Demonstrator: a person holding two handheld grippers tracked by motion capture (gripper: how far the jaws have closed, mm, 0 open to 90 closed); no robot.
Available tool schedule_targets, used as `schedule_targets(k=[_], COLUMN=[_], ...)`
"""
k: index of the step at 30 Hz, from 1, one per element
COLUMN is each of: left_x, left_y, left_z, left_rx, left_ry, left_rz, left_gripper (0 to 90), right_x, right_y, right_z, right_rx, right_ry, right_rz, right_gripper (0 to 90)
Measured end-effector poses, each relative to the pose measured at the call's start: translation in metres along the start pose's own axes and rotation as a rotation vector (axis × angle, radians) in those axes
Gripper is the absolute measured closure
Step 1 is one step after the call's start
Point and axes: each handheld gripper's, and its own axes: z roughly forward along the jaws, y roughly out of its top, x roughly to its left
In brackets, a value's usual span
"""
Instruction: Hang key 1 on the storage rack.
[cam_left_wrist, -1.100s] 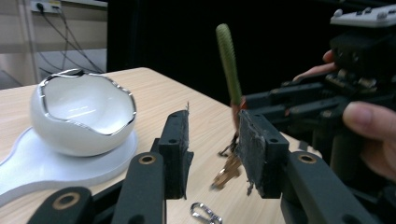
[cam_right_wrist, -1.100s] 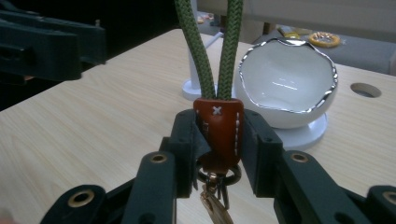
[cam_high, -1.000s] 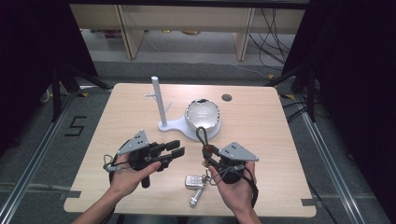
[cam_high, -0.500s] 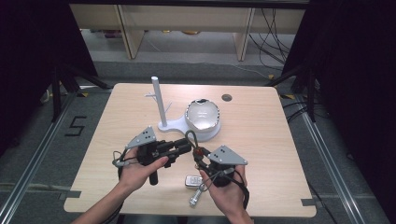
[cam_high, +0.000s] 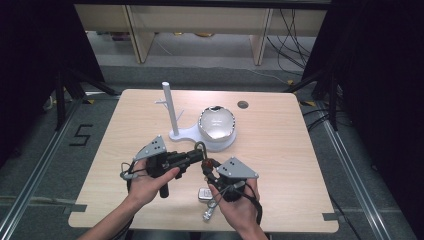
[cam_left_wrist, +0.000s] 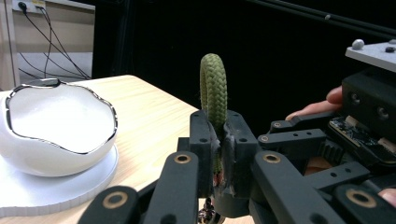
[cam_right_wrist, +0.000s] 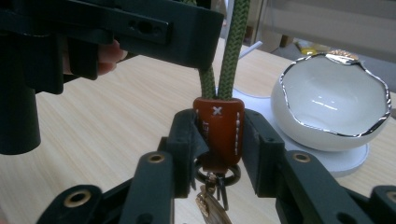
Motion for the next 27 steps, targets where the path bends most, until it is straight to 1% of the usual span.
schedule_targets(k=[1,2,3,5,6,7,8,9,10,11,14,15,16,17,18,19,20,21,22,23,24,26,27], left_x=[0.0,0.001,0.003,0.007,0.011,0.013,0.016,0.019,0.022,0.025,0.035,0.038,0.042,0.046,0.049,0.052,0.056,0.059,0.062,0.065,0.068,0.074,0.077], left_y=[0.0,0.001,0.002,0.004,0.005,0.005,0.006,0.006,0.007,0.007,0.007,0.007,0.008,0.008,0.008,0.008,0.008,0.009,0.009,0.01,0.01,0.012,0.013], left_z=[-0.001,-0.002,-0.003,-0.007,-0.01,-0.012,-0.014,-0.016,-0.018,-0.021,-0.028,-0.03,-0.033,-0.035,-0.038,-0.04,-0.043,-0.045,-0.048,-0.051,-0.053,-0.057,-0.059], left_rx=[-0.002,-0.003,0.0,-0.006,-0.006,-0.005,-0.002,-0.001,0.0,0.0,0.003,0.002,0.004,0.001,-0.003,-0.003,-0.003,-0.003,0.0,-0.001,0.0,0.001,0.001], left_ry=[0.005,0.02,0.036,0.064,0.087,0.102,0.123,0.145,0.166,0.182,0.235,0.25,0.263,0.273,0.288,0.304,0.319,0.333,0.349,0.365,0.383,0.414,0.43], left_rz=[0.006,0.018,0.027,0.029,0.028,0.032,0.04,0.051,0.055,0.06,0.072,0.067,0.06,0.055,0.049,0.048,0.044,0.044,0.045,0.048,0.051,0.056,0.056], left_gripper=[83.2,83.3,83.3,83.3,83.2,83.3,83.3,83.3,83.3,83.2,83.2,83.3,83.3,83.3,83.3,83.3,83.3,83.3,83.3,83.3,83.3,83.3,83.3], right_x=[-0.001,-0.001,-0.002,-0.003,-0.004,-0.006,-0.007,-0.007,-0.01,-0.012,-0.018,-0.021,-0.026,-0.026,-0.026,-0.03,-0.029,-0.033,-0.035,-0.038,-0.041,-0.043,-0.044], right_y=[0.001,0.001,0.0,-0.002,-0.003,-0.005,-0.008,-0.008,-0.009,-0.01,-0.016,-0.018,-0.021,-0.021,-0.023,-0.025,-0.027,-0.029,-0.031,-0.033,-0.037,-0.039,-0.041], right_z=[0.0,0.0,-0.001,-0.002,-0.003,-0.005,-0.007,-0.007,-0.008,-0.011,-0.015,-0.016,-0.019,-0.019,-0.021,-0.021,-0.024,-0.025,-0.025,-0.028,-0.031,-0.033,-0.034], right_rx=[0.008,0.013,0.014,0.006,0.007,0.008,0.008,0.008,0.004,0.014,0.013,0.021,0.028,0.028,0.041,0.039,0.047,0.049,0.041,0.054,0.057,0.065,0.065], right_ry=[0.014,0.007,0.009,0.007,0.004,-0.006,-0.009,-0.009,-0.007,-0.014,-0.03,-0.03,-0.061,-0.061,-0.065,-0.066,-0.087,-0.096,-0.093,-0.111,-0.124,-0.132,-0.132], right_rz=[-0.004,-0.001,0.002,0.01,0.01,0.011,0.037,0.037,0.025,0.029,0.045,0.038,0.013,0.013,0.057,0.045,0.08,0.067,0.075,0.074,0.084,0.086,0.1], right_gripper=[65.8,60.5,59.6,59.0,59.1,59.1,59.2,59.2,59.3,59.6,59.9,59.9,60.4,60.4,60.6,60.9,61.0,61.1,61.1,61.3,61.4,61.4,61.5])
